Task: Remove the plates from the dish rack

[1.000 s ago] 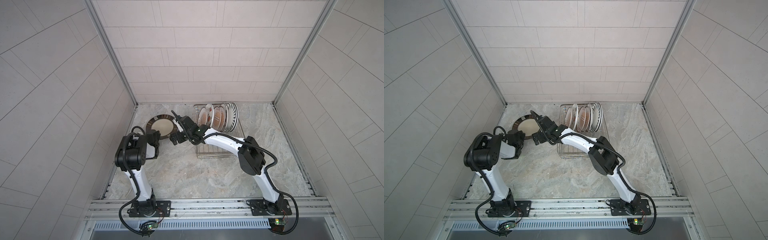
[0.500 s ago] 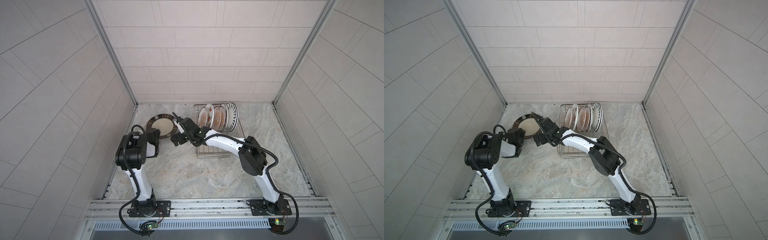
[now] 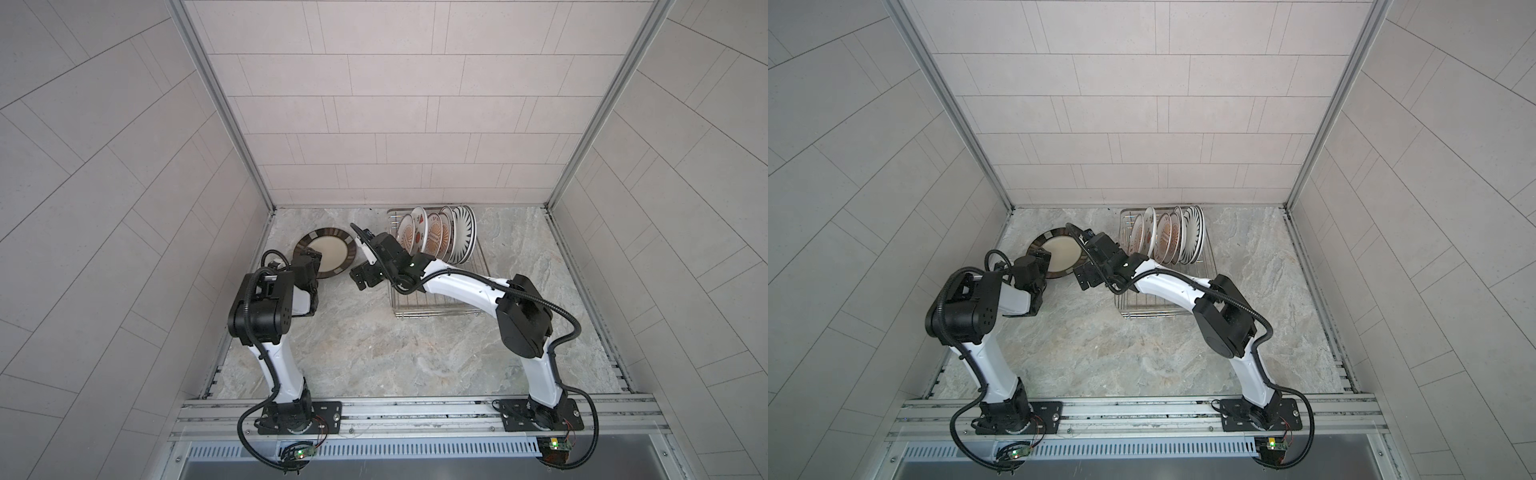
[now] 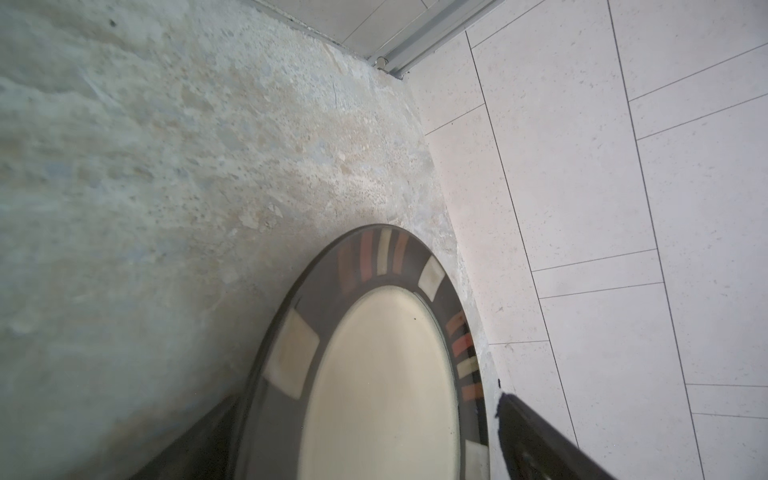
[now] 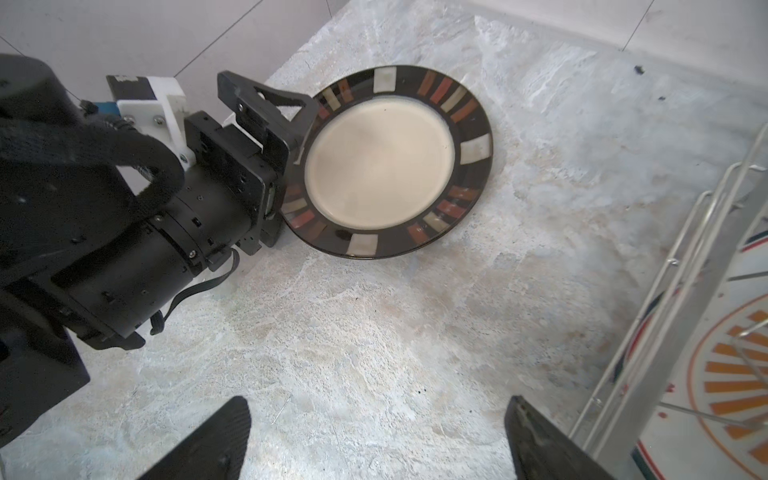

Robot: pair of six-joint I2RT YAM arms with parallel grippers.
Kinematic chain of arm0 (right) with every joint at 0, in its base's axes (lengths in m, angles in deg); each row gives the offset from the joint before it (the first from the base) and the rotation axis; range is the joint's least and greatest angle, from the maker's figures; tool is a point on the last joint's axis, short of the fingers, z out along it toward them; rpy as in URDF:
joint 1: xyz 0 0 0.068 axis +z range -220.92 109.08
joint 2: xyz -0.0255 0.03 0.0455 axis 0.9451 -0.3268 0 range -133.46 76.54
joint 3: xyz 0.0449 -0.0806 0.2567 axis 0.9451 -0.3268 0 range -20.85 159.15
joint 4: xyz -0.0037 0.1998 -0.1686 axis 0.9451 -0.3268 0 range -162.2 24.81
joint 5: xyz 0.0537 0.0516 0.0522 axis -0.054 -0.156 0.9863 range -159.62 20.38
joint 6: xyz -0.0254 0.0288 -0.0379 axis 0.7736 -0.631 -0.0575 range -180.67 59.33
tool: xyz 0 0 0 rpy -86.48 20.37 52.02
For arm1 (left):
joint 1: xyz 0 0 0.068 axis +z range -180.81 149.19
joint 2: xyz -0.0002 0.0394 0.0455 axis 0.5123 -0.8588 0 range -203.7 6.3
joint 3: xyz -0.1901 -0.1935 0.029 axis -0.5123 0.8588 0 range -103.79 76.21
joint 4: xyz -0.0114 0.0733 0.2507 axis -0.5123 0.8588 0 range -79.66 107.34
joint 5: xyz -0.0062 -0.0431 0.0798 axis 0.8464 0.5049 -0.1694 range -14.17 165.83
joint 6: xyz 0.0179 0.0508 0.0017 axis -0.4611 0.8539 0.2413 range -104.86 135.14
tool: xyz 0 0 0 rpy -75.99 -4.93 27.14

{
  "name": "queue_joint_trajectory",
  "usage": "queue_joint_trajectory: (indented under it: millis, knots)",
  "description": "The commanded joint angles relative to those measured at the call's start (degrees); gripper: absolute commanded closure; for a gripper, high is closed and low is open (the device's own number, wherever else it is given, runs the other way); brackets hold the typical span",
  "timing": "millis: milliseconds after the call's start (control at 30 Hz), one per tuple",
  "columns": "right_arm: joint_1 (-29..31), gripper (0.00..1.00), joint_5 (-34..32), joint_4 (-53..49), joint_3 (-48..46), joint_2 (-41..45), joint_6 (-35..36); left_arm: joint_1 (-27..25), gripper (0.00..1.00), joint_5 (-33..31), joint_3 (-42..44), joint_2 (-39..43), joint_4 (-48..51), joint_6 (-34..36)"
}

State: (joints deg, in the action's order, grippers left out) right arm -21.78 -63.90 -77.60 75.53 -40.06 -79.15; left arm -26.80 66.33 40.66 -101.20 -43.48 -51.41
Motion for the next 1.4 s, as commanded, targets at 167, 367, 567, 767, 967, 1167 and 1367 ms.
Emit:
queue_joint_trajectory:
  millis: [167, 367, 567, 767, 967, 1167, 1367]
  knots:
    - [0.9, 0.01, -6.9, 4.3, -7.9, 10.9, 2.7, 0.0, 0.00, -4.3, 8.0, 8.9, 3.5, 1.8]
    - [1.0, 0.00, -9.4, 9.1, -16.0, 19.5, 0.7, -0.1, 0.00, -1.5, 10.0, 14.5, 7.3, 2.9]
    - [1.0, 0.00, -15.0, 9.7, -21.9, 26.5, -0.7, -0.4, 0.00, 1.6, 10.1, 21.1, 14.7, 4.1]
    - [1.0, 0.00, -19.1, 11.3, -28.3, 33.8, -0.8, -0.9, 0.00, -0.5, 12.2, 30.1, 21.2, 5.4]
    - [0.9, 0.00, -21.3, 13.0, -33.6, 40.8, -3.0, -6.1, 0.00, -2.1, 10.6, 36.7, 28.1, 7.5]
    - [0.3, 0.00, -24.9, 9.0, -35.0, 44.2, -4.1, -10.5, 0.00, -3.9, 10.2, 42.6, 31.7, 9.1]
    - [-0.3, 0.00, -27.2, 7.0, -35.5, 44.8, -2.0, -15.5, 0.00, -4.8, 9.7, 46.5, 34.0, 11.3]
